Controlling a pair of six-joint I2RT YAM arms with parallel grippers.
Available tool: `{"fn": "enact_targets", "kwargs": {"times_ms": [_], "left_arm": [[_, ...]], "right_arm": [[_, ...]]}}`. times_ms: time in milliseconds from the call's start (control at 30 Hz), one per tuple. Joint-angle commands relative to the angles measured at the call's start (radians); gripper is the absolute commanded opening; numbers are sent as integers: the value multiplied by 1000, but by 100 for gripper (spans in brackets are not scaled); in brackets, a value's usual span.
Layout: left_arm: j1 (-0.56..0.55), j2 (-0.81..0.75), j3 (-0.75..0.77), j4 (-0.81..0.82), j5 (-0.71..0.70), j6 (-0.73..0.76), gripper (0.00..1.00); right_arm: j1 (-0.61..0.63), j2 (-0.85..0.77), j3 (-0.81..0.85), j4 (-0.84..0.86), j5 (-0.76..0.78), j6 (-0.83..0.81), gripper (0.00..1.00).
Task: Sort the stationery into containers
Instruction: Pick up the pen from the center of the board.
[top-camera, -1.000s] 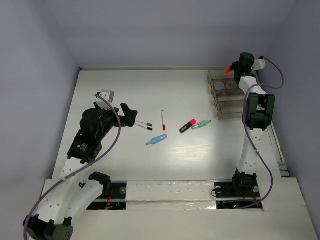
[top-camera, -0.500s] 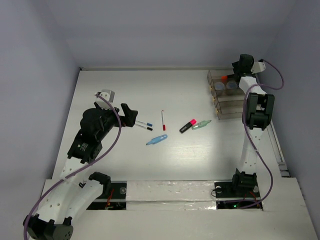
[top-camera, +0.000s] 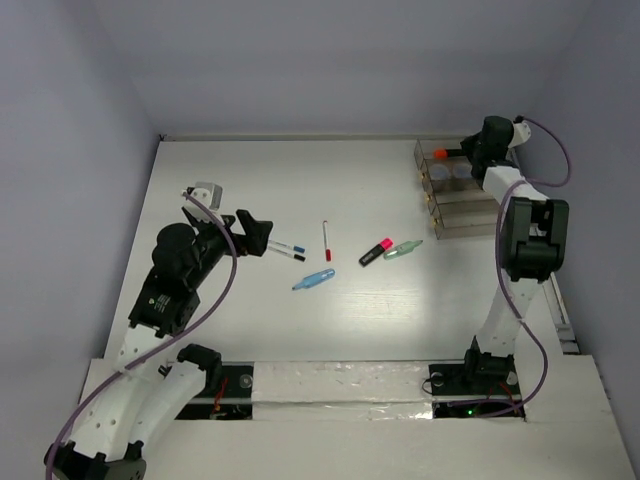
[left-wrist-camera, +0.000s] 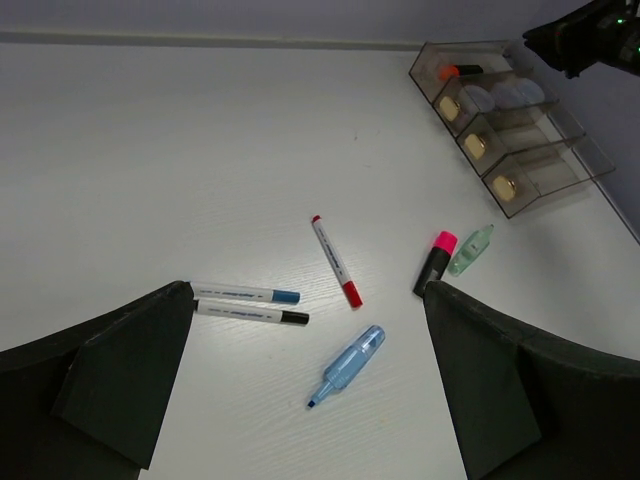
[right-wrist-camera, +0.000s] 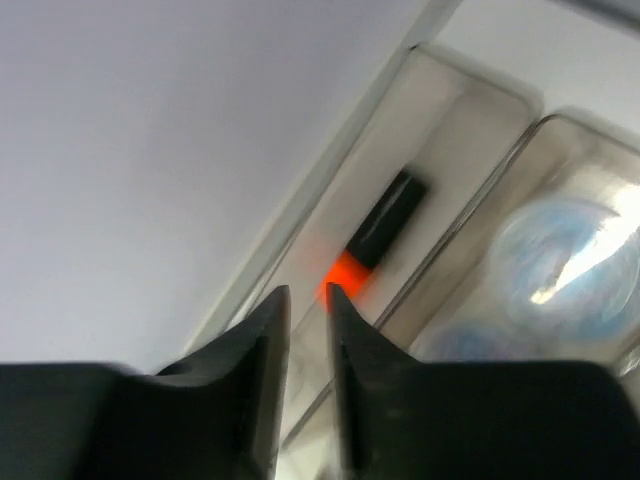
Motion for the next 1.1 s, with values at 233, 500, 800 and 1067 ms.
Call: {"fn": "enact_targets", "kwargs": {"times_ms": [233, 500, 800, 1067], "left_arm": [[6, -76, 0, 45, 15, 5, 99], [6, -124, -5, 48, 21, 0, 99], [6, -136, -7, 53, 38, -4, 99], [6, -138, -8, 54, 45, -4, 99]], "right_arm": [[356, -526, -495, 102, -282, -279, 17], [580, -727, -650, -223, -228, -407, 66], [619, -689, -708, -308, -162, -402, 66], [619, -608, -719, -291, -135, -387, 59]]}}
